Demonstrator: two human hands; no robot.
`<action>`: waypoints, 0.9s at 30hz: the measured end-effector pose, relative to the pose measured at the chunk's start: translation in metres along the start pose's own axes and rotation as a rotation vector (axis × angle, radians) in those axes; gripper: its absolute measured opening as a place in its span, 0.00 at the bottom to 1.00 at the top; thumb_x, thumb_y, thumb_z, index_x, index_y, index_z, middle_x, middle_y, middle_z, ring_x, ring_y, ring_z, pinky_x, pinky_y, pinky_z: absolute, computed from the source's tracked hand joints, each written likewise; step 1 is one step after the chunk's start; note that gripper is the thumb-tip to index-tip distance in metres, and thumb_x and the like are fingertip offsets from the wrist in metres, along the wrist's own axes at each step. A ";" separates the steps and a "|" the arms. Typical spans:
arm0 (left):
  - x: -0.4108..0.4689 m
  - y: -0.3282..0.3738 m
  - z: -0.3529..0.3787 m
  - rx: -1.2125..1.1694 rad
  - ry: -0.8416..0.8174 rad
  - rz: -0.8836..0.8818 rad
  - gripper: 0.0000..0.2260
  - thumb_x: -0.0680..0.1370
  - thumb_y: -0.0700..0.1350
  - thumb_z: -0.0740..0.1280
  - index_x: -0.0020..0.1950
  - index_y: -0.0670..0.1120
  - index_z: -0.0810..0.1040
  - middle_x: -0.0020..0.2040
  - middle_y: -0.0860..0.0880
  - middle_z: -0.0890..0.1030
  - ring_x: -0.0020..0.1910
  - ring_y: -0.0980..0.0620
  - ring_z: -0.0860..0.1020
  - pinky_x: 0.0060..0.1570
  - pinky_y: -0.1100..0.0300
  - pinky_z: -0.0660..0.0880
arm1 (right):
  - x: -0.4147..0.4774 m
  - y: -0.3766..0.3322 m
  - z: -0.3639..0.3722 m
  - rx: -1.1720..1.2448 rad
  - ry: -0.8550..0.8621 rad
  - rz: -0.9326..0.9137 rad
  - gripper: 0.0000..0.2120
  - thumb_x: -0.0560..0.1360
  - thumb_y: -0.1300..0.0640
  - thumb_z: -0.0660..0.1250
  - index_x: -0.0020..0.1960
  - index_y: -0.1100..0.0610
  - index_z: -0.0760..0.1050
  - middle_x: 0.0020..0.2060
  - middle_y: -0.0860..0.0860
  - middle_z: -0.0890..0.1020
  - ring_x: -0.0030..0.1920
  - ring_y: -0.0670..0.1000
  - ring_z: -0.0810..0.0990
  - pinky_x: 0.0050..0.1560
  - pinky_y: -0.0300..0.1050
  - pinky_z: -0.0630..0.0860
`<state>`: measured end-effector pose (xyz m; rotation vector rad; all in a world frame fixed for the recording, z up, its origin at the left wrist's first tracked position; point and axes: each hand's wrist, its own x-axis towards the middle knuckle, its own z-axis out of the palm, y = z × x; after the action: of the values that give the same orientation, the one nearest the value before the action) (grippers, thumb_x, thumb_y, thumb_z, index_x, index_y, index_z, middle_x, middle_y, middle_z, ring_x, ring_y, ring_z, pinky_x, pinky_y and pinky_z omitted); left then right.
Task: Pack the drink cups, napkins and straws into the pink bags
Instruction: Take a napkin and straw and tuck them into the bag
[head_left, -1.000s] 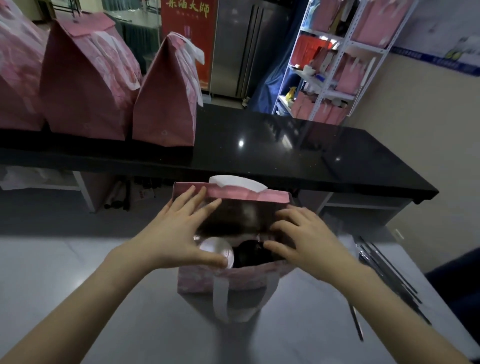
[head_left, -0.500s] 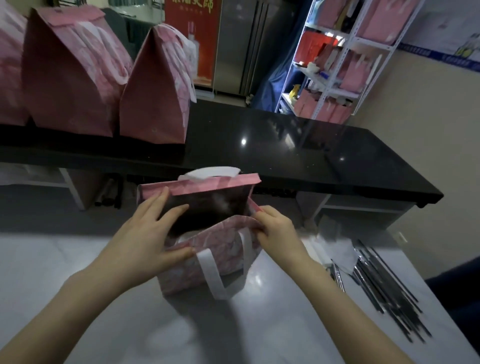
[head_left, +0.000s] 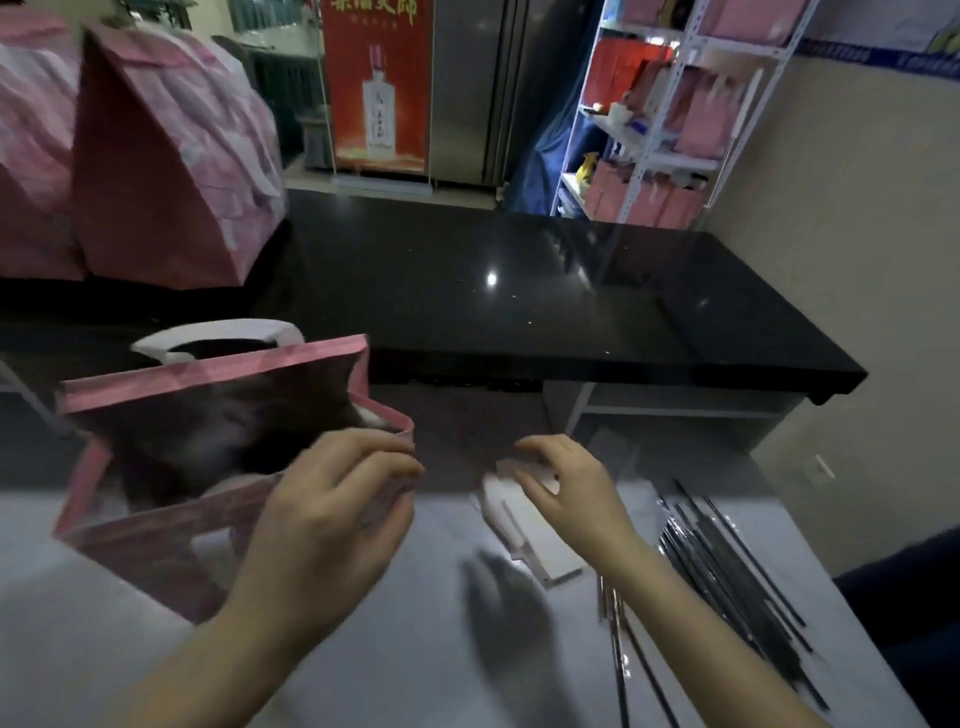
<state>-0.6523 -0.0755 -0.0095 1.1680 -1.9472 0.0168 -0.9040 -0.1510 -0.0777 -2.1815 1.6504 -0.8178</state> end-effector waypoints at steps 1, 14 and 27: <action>0.001 0.009 0.023 -0.033 -0.081 0.025 0.05 0.74 0.42 0.69 0.48 0.45 0.82 0.50 0.51 0.80 0.50 0.53 0.78 0.51 0.58 0.75 | -0.004 0.017 0.000 -0.025 -0.059 0.102 0.12 0.74 0.55 0.69 0.58 0.52 0.78 0.52 0.46 0.80 0.52 0.47 0.78 0.53 0.42 0.73; 0.005 -0.025 0.235 -0.172 -0.544 -0.609 0.19 0.70 0.44 0.74 0.60 0.46 0.77 0.54 0.51 0.74 0.52 0.52 0.77 0.52 0.64 0.70 | -0.017 0.096 0.050 -0.198 -0.239 0.360 0.27 0.72 0.45 0.68 0.69 0.52 0.69 0.60 0.51 0.75 0.62 0.54 0.71 0.55 0.48 0.71; 0.012 -0.023 0.236 -0.493 -0.456 -0.807 0.15 0.67 0.29 0.69 0.44 0.49 0.82 0.37 0.53 0.77 0.32 0.61 0.73 0.35 0.68 0.71 | -0.008 0.105 0.056 0.168 -0.180 0.370 0.10 0.66 0.60 0.71 0.45 0.52 0.75 0.44 0.45 0.71 0.47 0.50 0.73 0.43 0.41 0.68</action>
<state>-0.7914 -0.1921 -0.1626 1.6001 -1.5508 -1.1670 -0.9545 -0.1810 -0.1812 -1.7102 1.7487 -0.6102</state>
